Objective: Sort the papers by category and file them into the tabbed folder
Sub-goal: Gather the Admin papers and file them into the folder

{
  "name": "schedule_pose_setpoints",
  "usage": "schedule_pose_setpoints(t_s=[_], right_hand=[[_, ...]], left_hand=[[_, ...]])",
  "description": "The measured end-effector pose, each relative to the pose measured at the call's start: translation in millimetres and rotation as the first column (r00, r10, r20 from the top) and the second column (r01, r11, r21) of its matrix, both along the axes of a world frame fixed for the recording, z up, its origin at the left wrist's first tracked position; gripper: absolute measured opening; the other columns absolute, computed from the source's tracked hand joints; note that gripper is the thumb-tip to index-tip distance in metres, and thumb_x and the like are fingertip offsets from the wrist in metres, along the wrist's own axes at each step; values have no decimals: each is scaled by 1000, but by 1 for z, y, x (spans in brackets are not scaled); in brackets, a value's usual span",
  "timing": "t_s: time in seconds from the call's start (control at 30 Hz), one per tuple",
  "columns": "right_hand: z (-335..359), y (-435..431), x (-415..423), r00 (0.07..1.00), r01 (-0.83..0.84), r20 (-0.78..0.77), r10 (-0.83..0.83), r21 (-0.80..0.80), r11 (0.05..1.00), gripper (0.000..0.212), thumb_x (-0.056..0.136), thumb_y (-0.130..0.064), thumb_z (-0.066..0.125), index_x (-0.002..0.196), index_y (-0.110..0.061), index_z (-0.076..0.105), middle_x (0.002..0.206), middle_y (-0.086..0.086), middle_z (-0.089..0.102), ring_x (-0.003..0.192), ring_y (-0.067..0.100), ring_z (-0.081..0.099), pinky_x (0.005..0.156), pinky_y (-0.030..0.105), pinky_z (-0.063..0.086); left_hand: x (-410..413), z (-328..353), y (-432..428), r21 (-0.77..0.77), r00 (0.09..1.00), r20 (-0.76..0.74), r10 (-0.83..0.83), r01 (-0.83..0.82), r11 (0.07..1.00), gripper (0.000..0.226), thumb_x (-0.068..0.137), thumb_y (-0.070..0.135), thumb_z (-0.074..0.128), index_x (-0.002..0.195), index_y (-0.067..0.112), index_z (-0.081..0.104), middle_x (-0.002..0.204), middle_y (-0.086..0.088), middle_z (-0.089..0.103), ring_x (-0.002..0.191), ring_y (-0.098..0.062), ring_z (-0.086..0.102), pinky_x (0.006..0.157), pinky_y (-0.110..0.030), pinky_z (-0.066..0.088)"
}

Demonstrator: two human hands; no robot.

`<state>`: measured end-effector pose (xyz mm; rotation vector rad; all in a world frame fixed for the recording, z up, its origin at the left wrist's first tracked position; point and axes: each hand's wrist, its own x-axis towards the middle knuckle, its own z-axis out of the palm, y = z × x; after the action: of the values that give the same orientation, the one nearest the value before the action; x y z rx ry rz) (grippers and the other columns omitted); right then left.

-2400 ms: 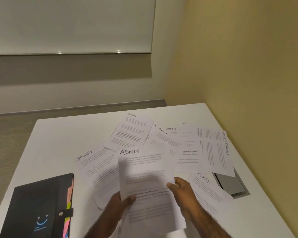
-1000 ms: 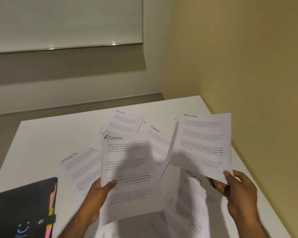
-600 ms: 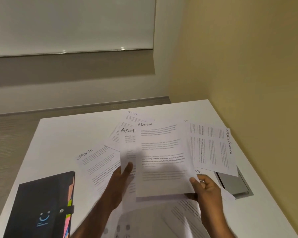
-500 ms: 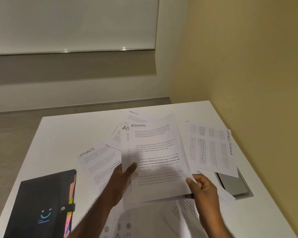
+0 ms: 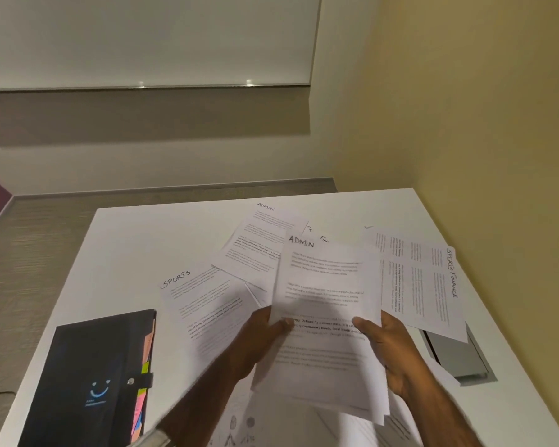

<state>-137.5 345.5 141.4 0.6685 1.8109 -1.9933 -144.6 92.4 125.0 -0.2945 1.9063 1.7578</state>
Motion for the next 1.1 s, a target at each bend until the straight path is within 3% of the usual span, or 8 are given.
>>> schedule_pose_setpoints(t_s=[0.17,0.27,0.4,0.63,0.77,0.93,1.0,1.1], right_hand=[[-28,16,-3,993,118,13,-119,47,992,31,96,-8,66,127,-14,68,117,6,76,109,27,72,102,44,52],[-42,35,-8,982,189,5,-190,60,980,36,94,-5,67,130,-11,65,119,4,75,115,26,69,106,39,47],[-48,58,-12,974,225,11,-226,86,971,35,95,-1,65,130,-8,64,122,8,73,112,29,68,111,46,44],[-63,77,-13,978,204,22,-207,87,975,37,88,-8,76,124,-8,65,104,5,76,78,10,76,73,21,59],[-71,81,-14,978,208,13,-209,73,975,103,11,-64,96,101,-22,69,84,-12,79,73,3,76,60,12,57],[-77,80,-13,968,240,54,-245,84,967,25,91,6,66,113,-7,67,82,-11,78,66,4,75,54,13,55],[-81,81,-9,968,240,42,-246,107,965,23,88,-5,74,111,-7,69,89,-4,81,72,9,77,59,19,58],[-81,81,-6,969,233,54,-240,112,966,82,39,-52,99,108,-17,72,104,2,80,88,18,78,68,23,61]], left_hand=[[-50,-41,11,-302,993,-115,11,-46,952,32,100,44,57,105,17,73,99,-2,78,90,-21,74,88,-46,60],[-83,-75,11,-645,962,-259,-83,-108,756,46,95,52,61,130,23,61,132,0,65,112,-20,65,92,-40,56],[-121,-123,-7,-869,964,-115,-239,18,494,88,89,57,65,158,19,25,168,-12,17,152,-37,25,116,-53,34],[-167,-140,-44,-788,878,-193,438,-404,465,89,79,47,81,144,8,34,144,-23,40,128,-41,46,103,-52,45],[-192,-146,-69,-780,819,-82,568,-407,474,83,77,42,81,139,7,38,138,-21,44,126,-39,46,100,-54,46],[-211,-147,-86,-802,823,-89,561,-393,450,54,81,27,74,125,8,48,124,-16,57,117,-37,54,92,-47,48],[-216,-150,-97,-755,806,-65,588,-425,499,39,86,20,65,123,9,56,121,-15,63,113,-37,61,91,-45,52],[-221,-146,-109,-679,831,-50,555,-436,590,25,86,6,62,109,0,70,107,-19,72,99,-38,70,80,-34,57]])
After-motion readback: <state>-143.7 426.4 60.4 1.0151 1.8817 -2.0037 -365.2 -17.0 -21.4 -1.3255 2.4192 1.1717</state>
